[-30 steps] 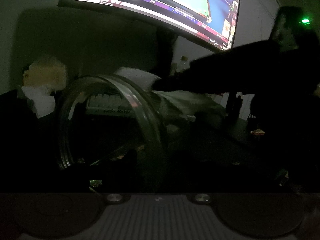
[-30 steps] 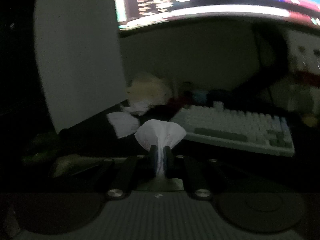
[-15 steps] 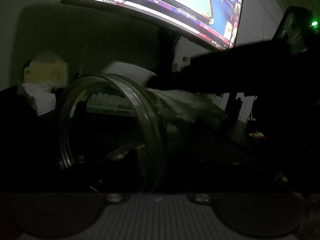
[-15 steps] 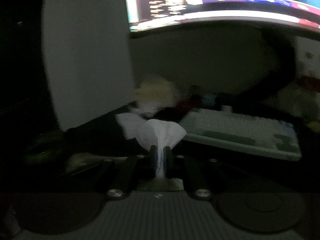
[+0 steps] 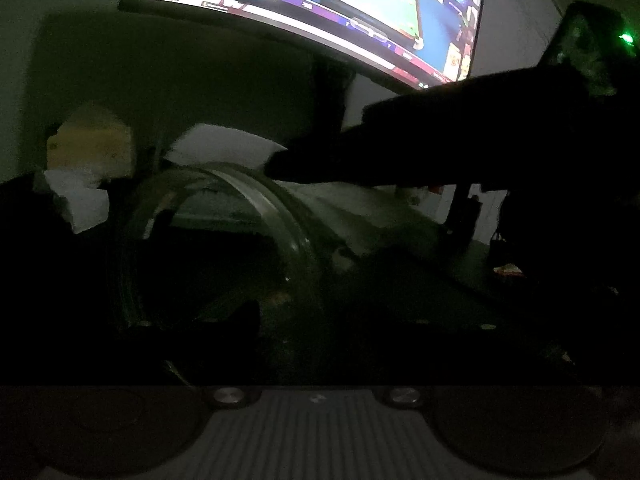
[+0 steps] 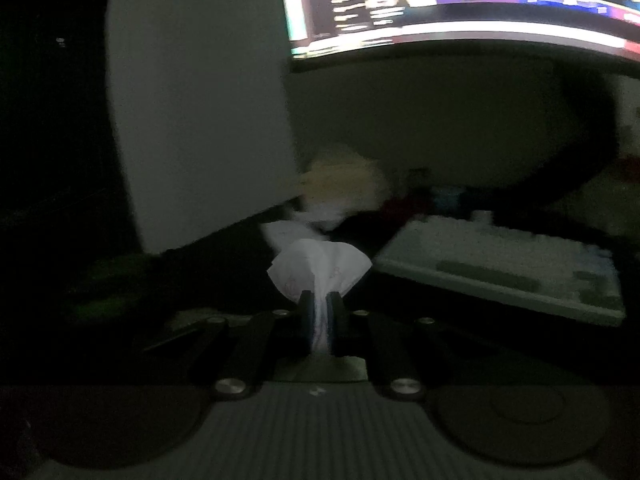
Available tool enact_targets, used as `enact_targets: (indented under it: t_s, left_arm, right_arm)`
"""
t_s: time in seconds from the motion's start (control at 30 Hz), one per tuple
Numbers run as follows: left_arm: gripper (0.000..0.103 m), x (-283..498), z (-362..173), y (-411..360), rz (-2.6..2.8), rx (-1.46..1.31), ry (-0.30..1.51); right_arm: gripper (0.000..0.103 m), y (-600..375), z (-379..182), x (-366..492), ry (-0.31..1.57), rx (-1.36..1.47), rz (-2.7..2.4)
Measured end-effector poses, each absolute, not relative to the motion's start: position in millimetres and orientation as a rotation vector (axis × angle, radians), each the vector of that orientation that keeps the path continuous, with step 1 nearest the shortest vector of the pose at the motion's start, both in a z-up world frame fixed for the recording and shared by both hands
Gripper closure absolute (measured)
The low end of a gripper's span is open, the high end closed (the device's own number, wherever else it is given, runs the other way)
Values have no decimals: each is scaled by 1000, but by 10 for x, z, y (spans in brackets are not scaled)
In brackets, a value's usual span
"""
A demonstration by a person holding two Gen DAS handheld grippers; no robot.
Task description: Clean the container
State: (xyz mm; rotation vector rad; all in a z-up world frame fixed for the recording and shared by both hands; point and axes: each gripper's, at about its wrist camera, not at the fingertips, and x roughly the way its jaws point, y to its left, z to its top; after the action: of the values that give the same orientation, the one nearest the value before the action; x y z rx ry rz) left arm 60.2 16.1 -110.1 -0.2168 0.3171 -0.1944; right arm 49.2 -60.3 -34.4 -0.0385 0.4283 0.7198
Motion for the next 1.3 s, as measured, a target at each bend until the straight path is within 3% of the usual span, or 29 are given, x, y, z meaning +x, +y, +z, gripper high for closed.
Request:
enact_targets:
  t_s: [0.17,0.3,0.53,0.63,0.73,0.8,0.87,1.03,1.13,1.2,1.3]
  left_arm:
    - [48,606,-1069,185,-178,-220,347]
    - [27,641,-1034,218,-198,-248,350]
    - [27,626,-1014,202,-171,-212,351]
    - [39,618,-997,240,-157,-233,353]
    - [67,603,-967,240,-197,-252,342]
    - [91,611,-926,226,-223,-280,331]
    - [98,637,-877,243,-262,-336,316]
    - [94,677,-739,365,-342,-497,290]
    - [92,641,-730,314,-330,-434,272]
    - [82,590,-728,263,-320,-368,268]
    - [76,533,-757,175,-307,-260,298]
  right_arm:
    - [94,-752,-343,612,465,1,713]
    - [94,-819,-357,727,479,15,587]
    - [94,-603,-331,433,418,-50,753]
    - [94,-696,-346,523,427,-51,689]
    - [94,-880,-356,698,470,-10,604]
    - [94,-1045,-331,769,490,22,548]
    - [94,-1184,-280,781,478,62,540]
    - [94,-1366,-110,662,432,117,571]
    - [94,-1295,-105,620,438,108,613]
    - [94,-1199,-147,606,460,92,642]
    - [94,-1045,-283,611,501,57,672]
